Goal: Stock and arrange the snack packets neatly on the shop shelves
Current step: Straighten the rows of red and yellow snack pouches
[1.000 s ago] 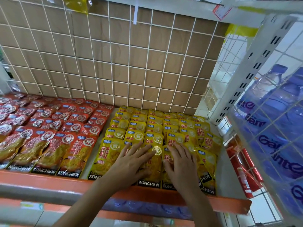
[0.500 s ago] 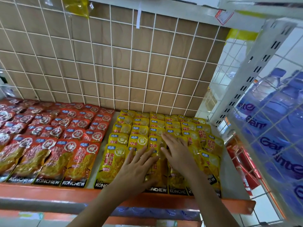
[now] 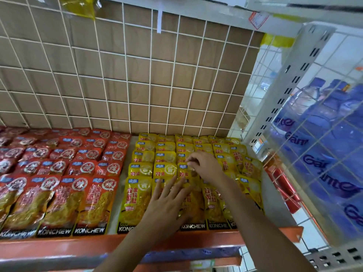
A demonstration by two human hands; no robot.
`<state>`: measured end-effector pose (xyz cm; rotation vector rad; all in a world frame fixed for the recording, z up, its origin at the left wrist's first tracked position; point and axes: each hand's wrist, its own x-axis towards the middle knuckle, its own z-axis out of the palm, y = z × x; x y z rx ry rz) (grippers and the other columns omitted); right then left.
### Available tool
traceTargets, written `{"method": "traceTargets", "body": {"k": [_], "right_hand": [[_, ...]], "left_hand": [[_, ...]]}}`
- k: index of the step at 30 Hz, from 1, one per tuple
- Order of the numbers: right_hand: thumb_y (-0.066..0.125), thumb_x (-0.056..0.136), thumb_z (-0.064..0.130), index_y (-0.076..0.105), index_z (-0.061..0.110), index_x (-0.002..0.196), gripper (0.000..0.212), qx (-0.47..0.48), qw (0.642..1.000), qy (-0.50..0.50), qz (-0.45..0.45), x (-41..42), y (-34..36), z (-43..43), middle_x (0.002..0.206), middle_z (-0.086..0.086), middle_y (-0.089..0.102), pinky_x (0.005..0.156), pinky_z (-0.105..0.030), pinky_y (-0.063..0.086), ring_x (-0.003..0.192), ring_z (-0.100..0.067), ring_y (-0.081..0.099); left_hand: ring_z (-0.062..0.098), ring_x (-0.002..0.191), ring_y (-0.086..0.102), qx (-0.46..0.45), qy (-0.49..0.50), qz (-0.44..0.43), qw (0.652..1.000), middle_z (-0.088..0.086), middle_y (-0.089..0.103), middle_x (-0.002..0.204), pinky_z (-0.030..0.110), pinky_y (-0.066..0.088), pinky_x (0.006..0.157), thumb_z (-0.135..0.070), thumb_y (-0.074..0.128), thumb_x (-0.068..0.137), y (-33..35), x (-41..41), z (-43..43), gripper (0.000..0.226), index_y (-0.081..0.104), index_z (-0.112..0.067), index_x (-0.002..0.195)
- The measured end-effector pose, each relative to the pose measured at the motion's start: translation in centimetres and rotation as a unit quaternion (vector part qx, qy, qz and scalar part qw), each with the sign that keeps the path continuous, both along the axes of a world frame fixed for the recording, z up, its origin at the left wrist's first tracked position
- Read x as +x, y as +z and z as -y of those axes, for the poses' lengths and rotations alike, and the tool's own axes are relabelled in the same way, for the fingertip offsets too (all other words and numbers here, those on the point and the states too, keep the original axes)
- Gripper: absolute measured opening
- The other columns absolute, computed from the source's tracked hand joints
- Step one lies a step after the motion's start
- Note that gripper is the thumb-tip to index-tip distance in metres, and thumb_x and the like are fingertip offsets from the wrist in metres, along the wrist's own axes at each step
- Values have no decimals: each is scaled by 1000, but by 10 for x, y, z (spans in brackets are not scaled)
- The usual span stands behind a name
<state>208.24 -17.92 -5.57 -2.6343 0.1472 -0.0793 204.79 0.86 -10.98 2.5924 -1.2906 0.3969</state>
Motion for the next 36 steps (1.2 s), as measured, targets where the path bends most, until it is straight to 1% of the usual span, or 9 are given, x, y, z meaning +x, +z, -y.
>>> {"method": "traceTargets", "body": {"k": [2,10,18,24,27,29,32,34,36], "right_hand": [[57,89,14,68,12,94,12,29,1000,0,-3,1,5,0,103,-2,67,81,-29,45,96,-16,59],[58,88,11,68,12,90,11,44,999,11,-13,4,7,0,97,-3,69,82,-39,50,89,-18,63],[57,89,13,69,13,93,12,57,997,34,-33,5,9,2,99,-1,69,84,-34,50,91,-13,62],[57,90,12,68,8,98,14,54,997,58,-26,4,10,4,105,-4,68,86,-29,47,95,-11,59],[52,93,16,64,15,105,17,57,998,12,31,-3,9,7,104,3,64,77,-21,45,90,-4,54],[50,94,19,62,20,110,19,42,994,-49,84,-13,7,14,104,8,61,73,-19,43,92,-5,55],[53,92,21,61,20,111,20,4,986,-113,122,-39,0,25,111,4,62,89,-35,46,103,-13,57],[55,91,27,58,19,115,26,-34,982,-138,122,-62,-2,31,116,1,59,94,-41,44,107,-19,55],[54,88,42,52,19,126,46,-64,981,-155,96,-86,-3,34,126,-2,53,97,-39,38,118,-24,49]], "left_hand": [[23,128,47,-1,-1,-2,1000,-3,52,137,48,22,101,-62,37,80,0,0,0,61,43,-30,132],[22,129,47,23,8,-16,1000,-4,53,136,48,22,101,-63,37,80,1,-1,0,60,47,-32,129],[19,130,46,48,25,-27,998,-5,53,135,48,23,100,-70,31,82,6,-3,1,61,47,-30,126],[16,134,31,81,26,-44,995,-5,50,139,49,21,101,-73,34,79,6,-1,1,69,41,-33,135],[17,134,30,84,26,-51,995,-4,49,139,49,20,101,-71,35,79,8,-2,1,68,43,-33,135],[17,133,31,77,24,-51,995,-4,49,139,48,18,102,-68,27,87,7,-2,0,63,43,-32,135],[16,130,34,59,31,-35,997,-5,52,136,45,15,105,-63,14,93,8,0,0,60,45,-31,134],[14,126,39,29,30,-22,999,-5,56,131,42,19,105,-58,26,91,11,0,4,53,48,-30,130],[14,118,50,4,27,-22,999,-5,60,125,39,29,103,-53,35,84,18,0,11,50,54,-29,123]]}}
